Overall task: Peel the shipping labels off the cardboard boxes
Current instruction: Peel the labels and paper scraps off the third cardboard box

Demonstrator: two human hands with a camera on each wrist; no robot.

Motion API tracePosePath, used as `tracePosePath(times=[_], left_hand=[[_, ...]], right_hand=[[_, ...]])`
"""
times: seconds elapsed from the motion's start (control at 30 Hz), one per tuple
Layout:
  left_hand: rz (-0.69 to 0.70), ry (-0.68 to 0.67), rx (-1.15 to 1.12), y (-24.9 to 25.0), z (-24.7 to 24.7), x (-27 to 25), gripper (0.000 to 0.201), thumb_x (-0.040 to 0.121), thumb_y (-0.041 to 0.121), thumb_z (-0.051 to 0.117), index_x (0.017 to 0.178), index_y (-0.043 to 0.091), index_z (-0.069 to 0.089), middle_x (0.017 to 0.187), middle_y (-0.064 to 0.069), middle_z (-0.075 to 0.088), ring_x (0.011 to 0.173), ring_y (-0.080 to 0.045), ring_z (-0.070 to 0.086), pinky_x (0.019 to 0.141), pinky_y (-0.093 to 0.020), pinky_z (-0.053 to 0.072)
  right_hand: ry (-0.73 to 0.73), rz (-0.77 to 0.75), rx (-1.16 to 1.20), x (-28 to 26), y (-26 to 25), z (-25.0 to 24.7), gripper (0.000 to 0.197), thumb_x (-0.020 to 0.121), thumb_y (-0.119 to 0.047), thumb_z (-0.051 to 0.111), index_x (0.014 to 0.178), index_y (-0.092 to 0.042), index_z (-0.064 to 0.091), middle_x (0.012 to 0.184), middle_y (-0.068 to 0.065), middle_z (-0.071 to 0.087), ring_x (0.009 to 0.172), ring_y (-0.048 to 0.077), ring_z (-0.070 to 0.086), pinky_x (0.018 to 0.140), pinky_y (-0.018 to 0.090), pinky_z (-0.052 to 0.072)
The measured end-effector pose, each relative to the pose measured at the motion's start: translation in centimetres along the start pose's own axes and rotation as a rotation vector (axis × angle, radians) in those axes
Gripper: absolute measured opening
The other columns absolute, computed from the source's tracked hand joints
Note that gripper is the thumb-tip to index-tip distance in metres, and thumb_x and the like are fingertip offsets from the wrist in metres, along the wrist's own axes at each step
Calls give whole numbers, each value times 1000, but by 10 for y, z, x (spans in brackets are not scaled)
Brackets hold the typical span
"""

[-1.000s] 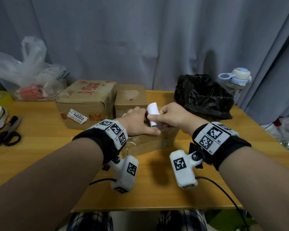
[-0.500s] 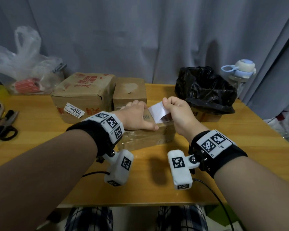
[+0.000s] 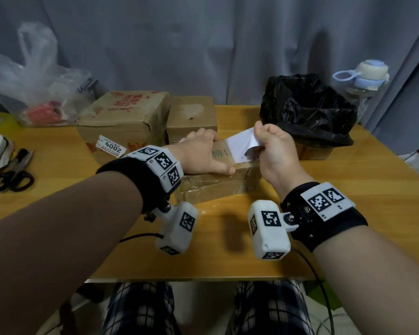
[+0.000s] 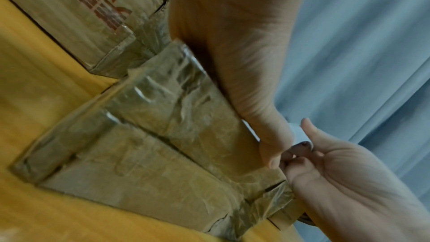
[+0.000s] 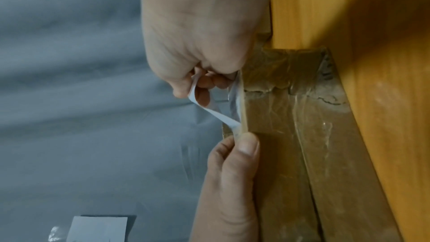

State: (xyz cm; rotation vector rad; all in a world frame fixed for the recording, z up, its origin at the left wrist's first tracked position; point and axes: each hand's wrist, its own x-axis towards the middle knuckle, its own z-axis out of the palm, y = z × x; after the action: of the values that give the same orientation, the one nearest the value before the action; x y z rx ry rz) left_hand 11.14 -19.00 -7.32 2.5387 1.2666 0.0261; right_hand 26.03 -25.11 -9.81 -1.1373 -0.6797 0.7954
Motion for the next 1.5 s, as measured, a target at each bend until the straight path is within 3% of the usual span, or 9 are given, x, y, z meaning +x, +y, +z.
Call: tracePosePath(times=[0.13,0.7,0.9,1.03,1.1,1.2,1.27,1.4,1.5], left_hand=[[-3,-7,-1,0,-1,0,95,65,66,68,139,21,30,137,-2,37,127,-23,36,103,-40,33],[11,-6,-2,0,-1,-2,94,66,65,68,140,21,29,139,-2,36,127,-23,36,104,-41,33],[9,-13,1,0,0,-1,93,67,66,67,140,21,30,138,-2,37,125,-22,37,103,-41,34],[-4,-34,18,-1,-2,-2,95,69,67,64,143,22,25,141,-4,34,130,-25,35,107,-44,32],[-8,-95,33,2,-4,0,98,72,67,61,148,25,15,147,-6,27,136,-29,29,111,-47,28],[-21,-162,47,8,-7,4,93,77,63,58,149,27,11,149,-8,25,137,-31,27,110,-45,29],[-37,-174,47,11,-8,7,93,77,62,58,149,25,14,149,-8,27,136,-30,29,109,-43,30],[-40,-140,42,16,-6,7,87,71,63,59,143,24,31,145,-8,31,133,-31,33,105,-43,34],[-11,-79,-4,16,2,6,90,66,71,60,140,26,37,141,-8,37,129,-30,37,107,-42,34]], right_hand=[[34,-2,136,0,1,0,46,93,-14,55,48,-17,43,44,-9,45,48,6,44,54,21,38],[210,129,601,9,3,-8,30,93,-11,54,64,-10,45,67,1,41,58,10,39,62,24,40],[259,170,661,9,5,-10,17,92,-15,57,78,-6,52,77,6,49,71,16,50,88,35,51],[168,241,388,9,-15,-4,26,94,-20,55,70,-11,49,64,0,44,49,9,41,53,20,40],[98,260,61,9,-28,1,31,96,-31,50,70,-14,48,60,0,44,44,11,41,45,23,39],[7,181,-420,3,-53,9,46,96,-53,33,67,-18,45,55,-1,43,47,14,44,51,27,42],[-86,84,-648,-1,-65,12,52,93,-60,26,68,-19,44,55,-3,38,47,12,40,45,21,35],[-304,11,-852,0,-65,14,53,76,-71,53,65,-22,37,55,-5,40,46,10,42,44,22,33],[-318,-41,-995,-2,-54,13,48,73,-57,69,74,-11,57,67,1,52,64,16,50,57,27,40]])
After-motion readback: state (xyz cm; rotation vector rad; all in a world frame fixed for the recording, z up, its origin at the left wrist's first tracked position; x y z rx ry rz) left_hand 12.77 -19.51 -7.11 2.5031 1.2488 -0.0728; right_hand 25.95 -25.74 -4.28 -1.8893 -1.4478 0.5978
